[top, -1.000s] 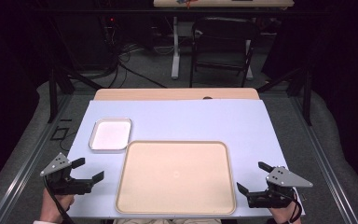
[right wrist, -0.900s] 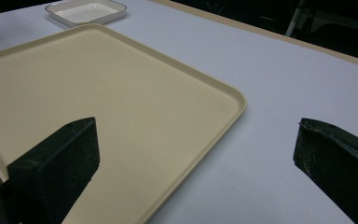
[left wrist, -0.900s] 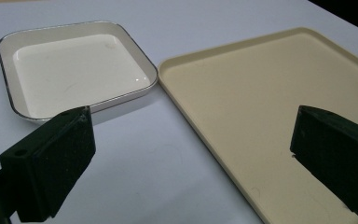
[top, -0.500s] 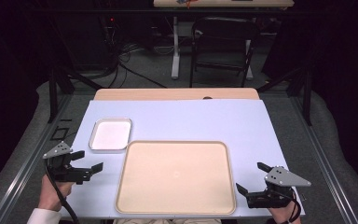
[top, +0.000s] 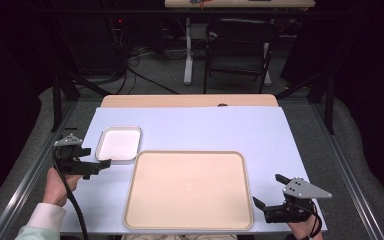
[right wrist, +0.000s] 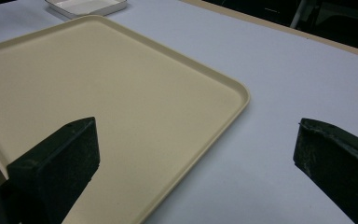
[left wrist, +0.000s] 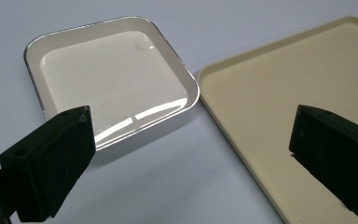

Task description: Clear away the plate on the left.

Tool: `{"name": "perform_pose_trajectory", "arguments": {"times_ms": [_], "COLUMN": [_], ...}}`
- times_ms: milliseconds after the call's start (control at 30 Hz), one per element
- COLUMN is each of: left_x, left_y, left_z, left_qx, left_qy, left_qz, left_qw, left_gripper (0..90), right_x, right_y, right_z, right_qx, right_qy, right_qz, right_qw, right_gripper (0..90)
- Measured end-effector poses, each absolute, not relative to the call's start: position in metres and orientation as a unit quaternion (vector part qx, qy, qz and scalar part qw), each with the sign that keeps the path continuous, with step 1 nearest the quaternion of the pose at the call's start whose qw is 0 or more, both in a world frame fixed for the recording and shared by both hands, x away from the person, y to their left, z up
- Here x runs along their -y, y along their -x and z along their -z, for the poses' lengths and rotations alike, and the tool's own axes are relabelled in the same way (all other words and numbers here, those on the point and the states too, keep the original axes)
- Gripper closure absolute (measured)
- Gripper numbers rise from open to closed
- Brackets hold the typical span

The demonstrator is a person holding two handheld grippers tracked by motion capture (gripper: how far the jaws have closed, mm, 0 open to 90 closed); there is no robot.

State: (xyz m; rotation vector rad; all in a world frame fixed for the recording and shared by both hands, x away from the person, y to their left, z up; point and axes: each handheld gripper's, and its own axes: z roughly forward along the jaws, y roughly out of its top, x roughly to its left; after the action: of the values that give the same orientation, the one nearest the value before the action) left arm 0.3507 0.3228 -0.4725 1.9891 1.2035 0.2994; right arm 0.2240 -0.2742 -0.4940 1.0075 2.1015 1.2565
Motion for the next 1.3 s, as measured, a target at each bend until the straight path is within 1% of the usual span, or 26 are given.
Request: {"name": "perform_pose_trajectory", "arguments": {"times_ms": [267, 400, 533, 667, 700, 733, 767, 833, 900, 967, 1000, 1100, 1200, 1300], "left_x": [-0.328, -0.331, -0.334, -0.337, -0.337, -0.338, -0.338, -0.339, -0.34, -0.34, -0.34, -0.34, -0.341, -0.344], "left_y": [-0.381, -0.4, -0.41, -0.422, -0.425, -0.427, -0.43, -0.434, -0.438, -0.442, -0.444, -0.449, -0.453, -0.456], "left_z": [0.472, 0.478, 0.483, 0.492, 0.494, 0.496, 0.499, 0.503, 0.506, 0.511, 0.514, 0.52, 0.526, 0.532], "left_qx": [-0.488, -0.506, -0.519, -0.534, -0.538, -0.54, -0.544, -0.549, -0.551, -0.557, -0.561, -0.571, -0.583, -0.598], "left_qy": [-0.786, -0.783, -0.78, -0.776, -0.774, -0.774, -0.772, -0.771, -0.773, -0.772, -0.77, -0.768, -0.761, -0.752], "left_qz": [-0.122, -0.121, -0.117, -0.112, -0.112, -0.111, -0.109, -0.11, -0.108, -0.106, -0.105, -0.105, -0.106, -0.109], "left_qw": [0.36, 0.34, 0.33, 0.318, 0.314, 0.312, 0.31, 0.305, 0.296, 0.287, 0.285, 0.272, 0.263, 0.257], "left_gripper": [0.0, 0.3, 1.5, 9.4, 9.4, 11.5, 16.3, 17.5, 24.0, 27.0, 30.2, 36.1, 38.2, 45.7], "right_x": [0.275, 0.275, 0.275, 0.275, 0.275, 0.275, 0.275, 0.275, 0.275, 0.275, 0.275, 0.275, 0.275, 0.275], "right_y": [-0.225, -0.224, -0.225, -0.225, -0.225, -0.225, -0.225, -0.225, -0.225, -0.225, -0.225, -0.225, -0.225, -0.225], "right_z": [0.494, 0.494, 0.494, 0.494, 0.494, 0.494, 0.495, 0.495, 0.495, 0.495, 0.495, 0.494, 0.494, 0.495], "right_qx": [-0.771, -0.769, -0.769, -0.769, -0.769, -0.769, -0.77, -0.77, -0.77, -0.77, -0.77, -0.769, -0.768, -0.769], "right_qy": [-0.369, -0.372, -0.374, -0.374, -0.373, -0.374, -0.374, -0.374, -0.375, -0.375, -0.375, -0.375, -0.376, -0.377], "right_qz": [-0.459, -0.459, -0.458, -0.457, -0.458, -0.458, -0.457, -0.457, -0.455, -0.455, -0.455, -0.455, -0.456, -0.454], "right_qw": [0.242, 0.244, 0.243, 0.243, 0.243, 0.243, 0.242, 0.242, 0.242, 0.243, 0.242, 0.246, 0.248, 0.247], "right_gripper": [0.0, 0.0, 0.0, 0.0, 0.1, 0.1, 0.1, 0.2, 1.0, 1.0, 1.0, 1.1, 1.1, 1.3]}}
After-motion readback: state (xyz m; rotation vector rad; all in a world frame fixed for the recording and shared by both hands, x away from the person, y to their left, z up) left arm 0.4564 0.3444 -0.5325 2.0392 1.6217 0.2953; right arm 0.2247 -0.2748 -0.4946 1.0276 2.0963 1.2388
